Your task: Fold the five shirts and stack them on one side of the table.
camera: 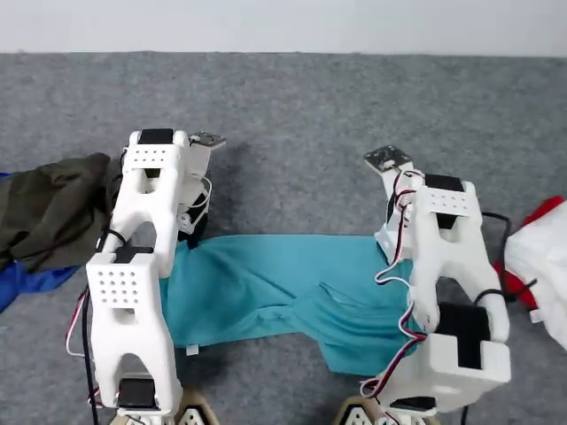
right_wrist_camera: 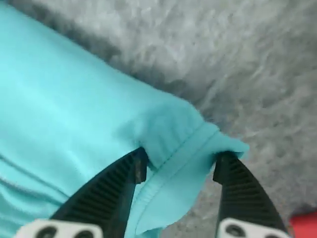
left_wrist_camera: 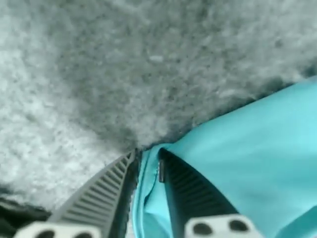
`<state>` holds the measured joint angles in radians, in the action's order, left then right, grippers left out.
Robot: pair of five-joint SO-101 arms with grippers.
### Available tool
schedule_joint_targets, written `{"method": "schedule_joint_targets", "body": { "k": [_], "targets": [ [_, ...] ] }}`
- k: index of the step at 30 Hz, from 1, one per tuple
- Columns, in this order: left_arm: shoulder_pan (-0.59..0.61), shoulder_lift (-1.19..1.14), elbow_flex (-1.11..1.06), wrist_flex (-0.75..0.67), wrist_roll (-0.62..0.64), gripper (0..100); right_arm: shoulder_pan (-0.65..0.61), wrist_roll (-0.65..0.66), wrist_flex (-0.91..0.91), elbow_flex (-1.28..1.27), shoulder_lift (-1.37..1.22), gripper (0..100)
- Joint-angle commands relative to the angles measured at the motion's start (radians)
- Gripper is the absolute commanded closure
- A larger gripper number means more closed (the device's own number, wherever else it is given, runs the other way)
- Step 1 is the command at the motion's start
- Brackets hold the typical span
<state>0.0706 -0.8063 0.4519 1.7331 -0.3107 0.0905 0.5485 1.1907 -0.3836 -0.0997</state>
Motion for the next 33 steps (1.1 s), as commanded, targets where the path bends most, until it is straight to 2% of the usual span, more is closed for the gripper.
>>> {"method": "schedule_joint_targets", "body": {
  "k": [1,3,6,9,11,18,26,33],
  "targets": [
    [0.02,0.005,0.01,0.023,-0.002,94,-0.01,-0.005,-0.039,0.044,0.004,77.5],
    [0.02,0.003,0.01,0.023,-0.002,94,-0.012,0.025,-0.045,0.044,0.004,83.5],
    [0.021,0.0,0.007,0.023,-0.002,94,-0.007,0.031,-0.081,0.044,0.004,99.1],
    [0.028,0.002,0.007,0.023,-0.002,94,0.015,0.037,-0.102,0.043,0.002,96.6],
    [0.029,0.006,0.008,0.023,-0.002,94,0.041,0.063,-0.114,0.044,0.002,99.2],
    [0.046,0.008,0.018,0.023,-0.002,99,0.128,0.083,-0.188,0.044,0.002,99.1],
    [0.121,-0.003,0.185,0.023,0.0,99,0.193,0.115,-0.231,0.049,-0.105,99.1],
    [0.127,-0.003,0.205,0.023,0.0,99,0.265,0.118,-0.223,0.051,-0.117,99.1]
  ]
}}
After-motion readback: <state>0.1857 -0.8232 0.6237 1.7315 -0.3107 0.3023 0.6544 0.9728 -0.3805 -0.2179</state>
